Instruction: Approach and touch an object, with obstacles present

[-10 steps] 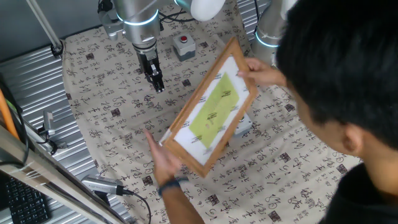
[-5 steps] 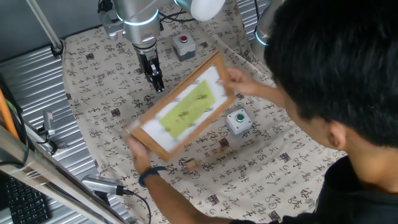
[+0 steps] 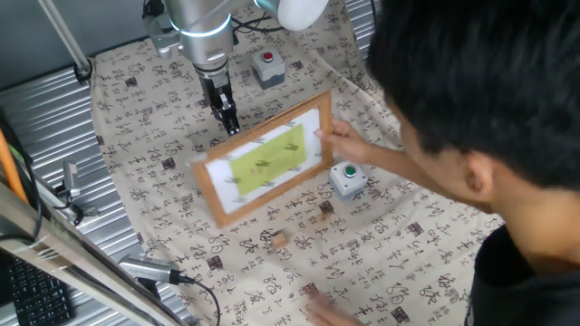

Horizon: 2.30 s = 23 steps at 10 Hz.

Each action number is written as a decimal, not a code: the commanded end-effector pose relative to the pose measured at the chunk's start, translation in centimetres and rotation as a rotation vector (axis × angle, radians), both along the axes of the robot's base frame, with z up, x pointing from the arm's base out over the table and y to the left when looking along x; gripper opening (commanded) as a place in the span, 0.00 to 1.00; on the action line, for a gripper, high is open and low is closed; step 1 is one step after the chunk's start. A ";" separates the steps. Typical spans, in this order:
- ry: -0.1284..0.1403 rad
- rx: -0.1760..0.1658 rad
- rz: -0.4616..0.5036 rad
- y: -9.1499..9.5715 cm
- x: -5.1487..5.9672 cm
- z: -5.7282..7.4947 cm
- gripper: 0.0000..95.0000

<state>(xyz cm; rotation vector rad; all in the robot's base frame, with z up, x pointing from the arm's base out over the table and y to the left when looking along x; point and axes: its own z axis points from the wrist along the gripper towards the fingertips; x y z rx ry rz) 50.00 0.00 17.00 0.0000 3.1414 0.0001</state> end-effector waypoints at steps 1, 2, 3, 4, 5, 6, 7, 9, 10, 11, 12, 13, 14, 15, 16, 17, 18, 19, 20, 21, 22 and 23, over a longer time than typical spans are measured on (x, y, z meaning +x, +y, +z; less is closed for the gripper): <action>0.000 0.000 0.000 0.0 0.0 0.0 1.00; -0.100 0.092 0.071 0.0 0.0 0.0 0.00; -0.100 0.092 0.071 0.0 0.0 0.0 0.00; -0.100 0.092 0.070 0.0 0.0 0.0 0.00; -0.100 0.092 0.070 0.0 0.0 0.0 0.00; -0.100 0.092 0.070 0.0 0.0 0.0 0.00; -0.100 0.092 0.070 0.0 0.0 0.0 0.00; -0.100 0.092 0.069 0.0 0.0 0.0 0.00; -0.100 0.092 0.069 0.0 0.0 0.0 0.00; -0.100 0.092 0.068 0.0 0.0 0.0 0.00; -0.101 0.091 0.068 0.0 0.0 0.0 0.00; -0.100 0.091 0.069 0.0 0.0 0.0 0.00; -0.100 0.090 0.070 0.0 0.0 0.0 0.00; -0.099 0.089 0.071 0.0 0.0 0.0 0.00; -0.098 0.087 0.071 0.0 0.0 0.0 0.00; -0.096 0.085 0.070 0.0 0.0 0.0 0.00; -0.094 0.082 0.070 0.0 0.0 0.0 0.00; -0.094 0.081 0.068 0.0 0.0 0.0 0.00; -0.094 0.080 0.066 0.0 0.0 0.0 0.00; -0.095 0.081 0.066 0.0 0.0 0.0 0.00; -0.096 0.081 0.065 0.0 0.0 0.1 0.00; -0.092 0.078 0.062 0.1 -0.1 0.2 0.00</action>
